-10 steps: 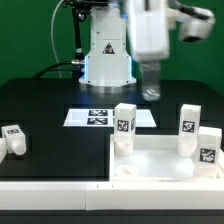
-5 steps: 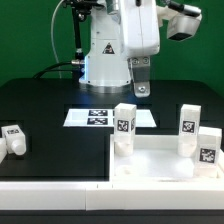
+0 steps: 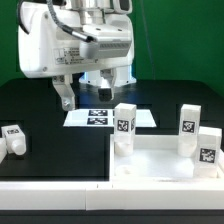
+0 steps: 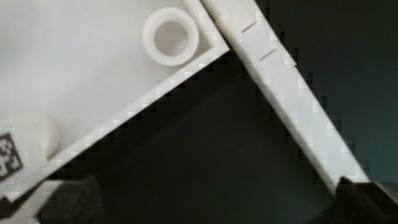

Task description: Assemble square table

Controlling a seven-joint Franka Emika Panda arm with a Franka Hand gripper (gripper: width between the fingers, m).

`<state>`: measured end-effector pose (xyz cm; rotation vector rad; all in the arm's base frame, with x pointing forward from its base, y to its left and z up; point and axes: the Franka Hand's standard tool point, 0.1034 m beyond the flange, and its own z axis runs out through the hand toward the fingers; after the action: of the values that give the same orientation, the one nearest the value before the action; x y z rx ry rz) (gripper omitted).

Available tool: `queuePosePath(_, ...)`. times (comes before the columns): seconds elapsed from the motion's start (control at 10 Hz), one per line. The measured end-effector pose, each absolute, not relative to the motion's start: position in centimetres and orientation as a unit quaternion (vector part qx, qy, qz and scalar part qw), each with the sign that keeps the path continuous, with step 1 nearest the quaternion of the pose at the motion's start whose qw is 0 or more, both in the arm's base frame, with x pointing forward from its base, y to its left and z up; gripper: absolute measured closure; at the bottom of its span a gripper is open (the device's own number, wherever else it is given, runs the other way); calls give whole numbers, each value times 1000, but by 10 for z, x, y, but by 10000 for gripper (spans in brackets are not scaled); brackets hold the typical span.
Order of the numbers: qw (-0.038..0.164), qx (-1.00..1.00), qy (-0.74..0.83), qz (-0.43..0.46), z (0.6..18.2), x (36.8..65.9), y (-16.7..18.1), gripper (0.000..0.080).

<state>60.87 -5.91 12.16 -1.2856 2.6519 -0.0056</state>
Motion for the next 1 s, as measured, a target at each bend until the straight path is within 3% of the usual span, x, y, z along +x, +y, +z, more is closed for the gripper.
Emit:
queuePosePath(0.2,95,-416,904,1,118,607,-62,150)
queuePosePath(0.6,81,-408,910,-5,95,567,-155,150)
queuePosePath(1.0,78,-410,909,-7,92,568,-151,150)
